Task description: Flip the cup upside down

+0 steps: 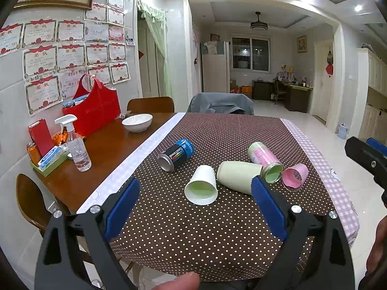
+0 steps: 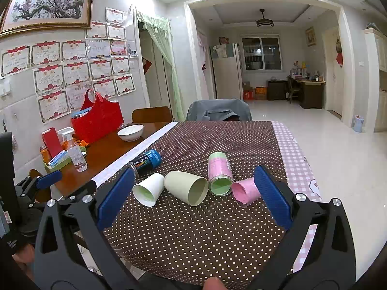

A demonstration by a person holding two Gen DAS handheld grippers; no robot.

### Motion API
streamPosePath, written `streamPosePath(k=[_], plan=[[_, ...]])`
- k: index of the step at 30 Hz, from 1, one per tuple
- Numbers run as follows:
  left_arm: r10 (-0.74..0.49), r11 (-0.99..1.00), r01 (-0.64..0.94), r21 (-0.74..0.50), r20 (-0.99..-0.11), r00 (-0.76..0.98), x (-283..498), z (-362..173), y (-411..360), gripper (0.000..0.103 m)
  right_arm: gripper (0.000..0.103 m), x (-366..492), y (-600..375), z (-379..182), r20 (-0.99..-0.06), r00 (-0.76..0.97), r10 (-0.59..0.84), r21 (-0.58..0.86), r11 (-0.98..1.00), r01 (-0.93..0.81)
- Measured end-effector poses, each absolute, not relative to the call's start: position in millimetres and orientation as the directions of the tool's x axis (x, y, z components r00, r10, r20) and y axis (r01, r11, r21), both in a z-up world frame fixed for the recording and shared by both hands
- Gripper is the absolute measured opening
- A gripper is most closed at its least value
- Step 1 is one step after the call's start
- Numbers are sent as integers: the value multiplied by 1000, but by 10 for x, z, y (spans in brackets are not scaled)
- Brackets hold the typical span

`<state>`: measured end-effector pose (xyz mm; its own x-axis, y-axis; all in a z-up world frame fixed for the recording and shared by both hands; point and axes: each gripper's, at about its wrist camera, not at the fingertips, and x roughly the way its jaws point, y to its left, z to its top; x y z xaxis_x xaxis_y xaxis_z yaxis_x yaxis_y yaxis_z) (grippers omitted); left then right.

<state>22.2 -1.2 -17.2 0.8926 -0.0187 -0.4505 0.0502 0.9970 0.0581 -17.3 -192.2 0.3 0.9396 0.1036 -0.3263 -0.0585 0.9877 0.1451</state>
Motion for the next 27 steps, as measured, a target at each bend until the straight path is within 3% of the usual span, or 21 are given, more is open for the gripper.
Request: streamPosePath(k=[17, 27], plan=[[-25, 997, 57, 52, -479, 878, 339, -257, 20, 92, 97, -104, -1945, -41, -344, 934, 92, 142, 989, -45], [-21, 996, 62, 57, -549, 836, 759, -467, 33, 92, 97, 84, -1991, -183, -400, 913, 81, 146, 989, -23]])
